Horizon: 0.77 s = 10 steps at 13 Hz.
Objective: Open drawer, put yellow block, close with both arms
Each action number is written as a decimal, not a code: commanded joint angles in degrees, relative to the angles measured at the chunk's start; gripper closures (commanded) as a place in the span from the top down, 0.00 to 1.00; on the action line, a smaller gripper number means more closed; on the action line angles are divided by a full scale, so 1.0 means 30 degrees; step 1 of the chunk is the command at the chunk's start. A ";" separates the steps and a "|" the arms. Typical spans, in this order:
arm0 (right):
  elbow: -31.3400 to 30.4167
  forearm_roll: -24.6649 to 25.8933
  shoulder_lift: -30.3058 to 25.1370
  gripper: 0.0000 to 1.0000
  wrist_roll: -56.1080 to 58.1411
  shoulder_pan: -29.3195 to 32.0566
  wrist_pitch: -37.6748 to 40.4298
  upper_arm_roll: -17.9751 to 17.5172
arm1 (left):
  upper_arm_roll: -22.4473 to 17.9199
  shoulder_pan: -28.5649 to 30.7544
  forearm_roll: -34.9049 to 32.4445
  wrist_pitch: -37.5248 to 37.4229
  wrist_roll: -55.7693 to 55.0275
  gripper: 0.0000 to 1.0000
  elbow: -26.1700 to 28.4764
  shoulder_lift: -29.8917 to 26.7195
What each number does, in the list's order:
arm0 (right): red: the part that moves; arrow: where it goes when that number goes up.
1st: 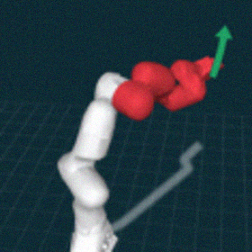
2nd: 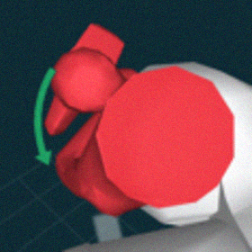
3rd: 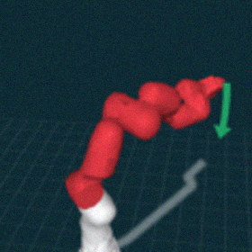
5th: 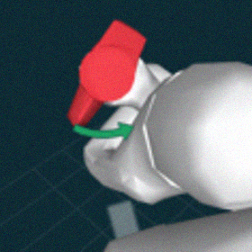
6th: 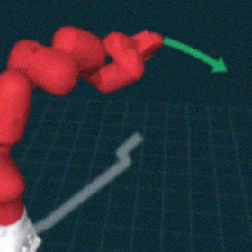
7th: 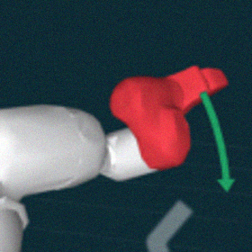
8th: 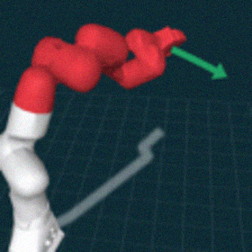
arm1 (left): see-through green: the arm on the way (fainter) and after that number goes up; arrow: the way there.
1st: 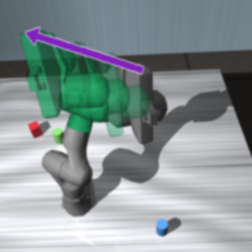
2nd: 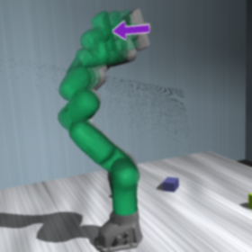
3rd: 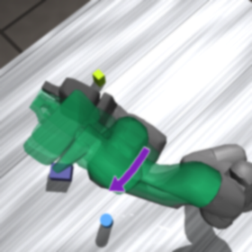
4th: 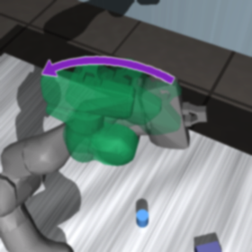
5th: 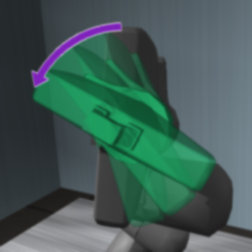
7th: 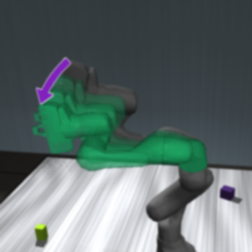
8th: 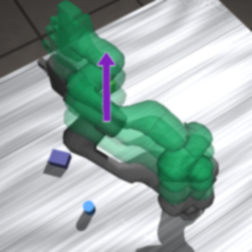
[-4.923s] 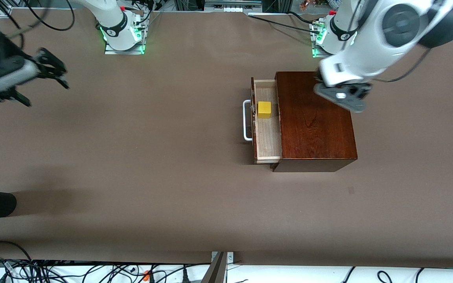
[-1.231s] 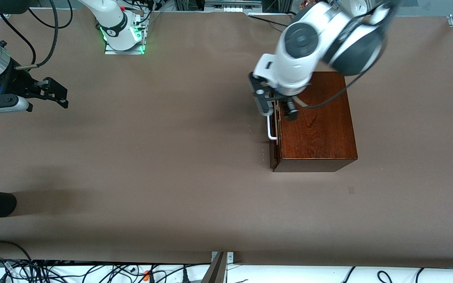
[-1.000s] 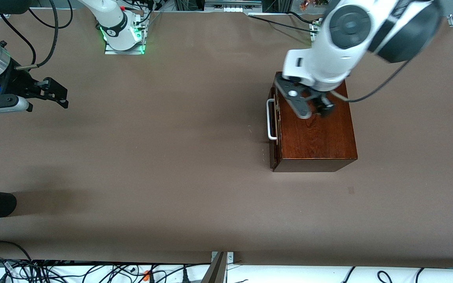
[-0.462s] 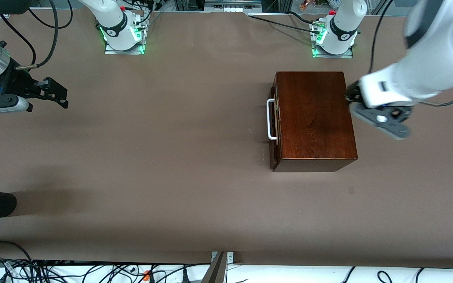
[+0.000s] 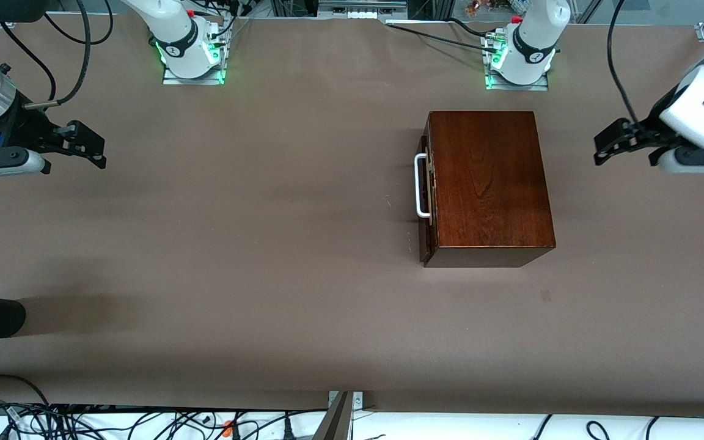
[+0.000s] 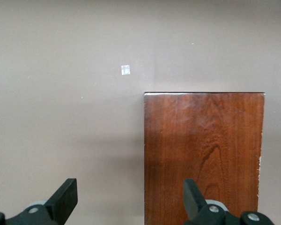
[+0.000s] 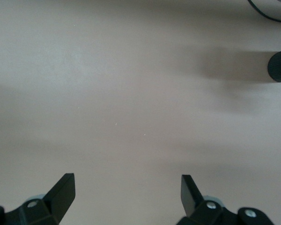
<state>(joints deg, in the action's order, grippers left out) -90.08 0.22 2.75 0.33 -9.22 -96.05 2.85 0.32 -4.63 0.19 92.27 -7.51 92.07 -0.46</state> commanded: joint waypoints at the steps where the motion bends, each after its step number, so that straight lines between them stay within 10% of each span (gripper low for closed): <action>1: 0.0321 0.0015 0.0110 1.00 -0.0050 -0.0004 0.0084 -0.0013 | -0.0136 -0.0098 0.0172 0.0128 -0.0424 1.00 0.1274 -0.0727; 10: 0.0350 0.0044 0.0110 1.00 -0.0050 -0.0004 0.0084 -0.0013 | -0.0135 -0.0069 0.0083 -0.0317 -0.0308 1.00 0.0803 -0.0637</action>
<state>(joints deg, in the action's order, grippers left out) -90.08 0.22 2.75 0.33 -9.22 -96.06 2.85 0.02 -4.77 0.19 92.19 -8.04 94.91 -1.80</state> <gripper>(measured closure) 0.000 0.000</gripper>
